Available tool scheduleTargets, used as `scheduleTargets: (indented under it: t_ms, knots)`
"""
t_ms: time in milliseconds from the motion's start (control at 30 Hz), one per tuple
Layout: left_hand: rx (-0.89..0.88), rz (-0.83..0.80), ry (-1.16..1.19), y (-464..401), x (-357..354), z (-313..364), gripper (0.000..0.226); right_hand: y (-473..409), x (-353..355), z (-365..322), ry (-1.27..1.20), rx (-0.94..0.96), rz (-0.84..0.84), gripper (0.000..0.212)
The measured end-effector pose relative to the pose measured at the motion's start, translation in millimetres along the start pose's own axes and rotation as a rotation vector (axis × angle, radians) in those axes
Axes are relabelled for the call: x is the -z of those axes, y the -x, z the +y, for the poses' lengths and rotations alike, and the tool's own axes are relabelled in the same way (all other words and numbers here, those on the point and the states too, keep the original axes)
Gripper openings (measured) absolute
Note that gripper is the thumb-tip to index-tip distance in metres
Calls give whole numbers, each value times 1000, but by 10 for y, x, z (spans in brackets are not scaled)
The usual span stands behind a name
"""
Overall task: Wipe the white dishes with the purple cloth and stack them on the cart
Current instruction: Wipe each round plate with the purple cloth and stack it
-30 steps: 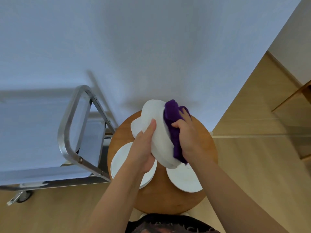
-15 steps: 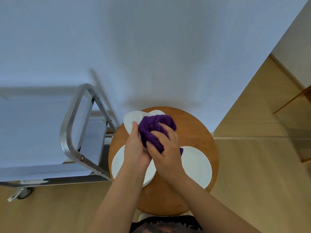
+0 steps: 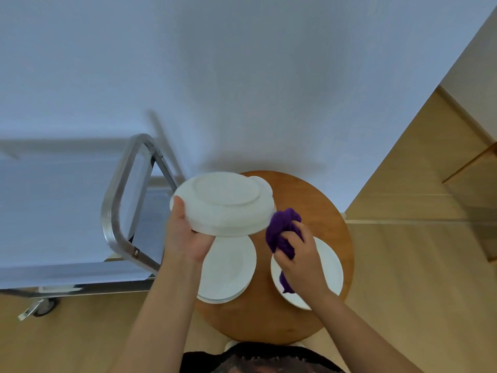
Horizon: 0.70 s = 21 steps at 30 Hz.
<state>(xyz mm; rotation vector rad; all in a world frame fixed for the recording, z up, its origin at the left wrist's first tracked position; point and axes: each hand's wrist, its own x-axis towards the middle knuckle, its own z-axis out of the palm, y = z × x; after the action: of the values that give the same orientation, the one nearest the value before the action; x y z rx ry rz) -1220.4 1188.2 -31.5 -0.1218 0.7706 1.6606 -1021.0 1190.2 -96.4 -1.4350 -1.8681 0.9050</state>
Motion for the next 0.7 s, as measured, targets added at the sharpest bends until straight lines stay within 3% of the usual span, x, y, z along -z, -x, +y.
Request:
scheduleTargets:
  t_ms: [100,233,333,367,433,500,533,600,700]
  knots:
    - [-59,-45,-86,3,12,105,40,-104,44,87,90,-156,-33,27]
    - [-112,-48,-336,55,-1,94,46,-203,87,-48,-233,-375,102,11]
    - [-233,126,-908,139,-77,-73,37,-286,145,-245,-524,-555,68,9]
    - [-317,103,-1154,180,-80,-146,28,-311,161,-320,-605,-576,33,16]
    - [-404,-144,-1578,245,-38,-298,23,-366,176,-460,-784,-561,-39,47]
    - [-390,-378,-1954,277,-10,-411,33,-405,194,-550,-908,-562,-100,82]
    - [-409,-450,-2090,267,-1,-446,40,-411,204,-566,-912,-582,-119,89]
    - [-415,-544,-2316,227,15,-479,50,-393,241,-552,-863,-627,-143,84]
    - [-370,-619,-2565,195,102,-507,57,-364,251,-455,-787,-667,-214,60]
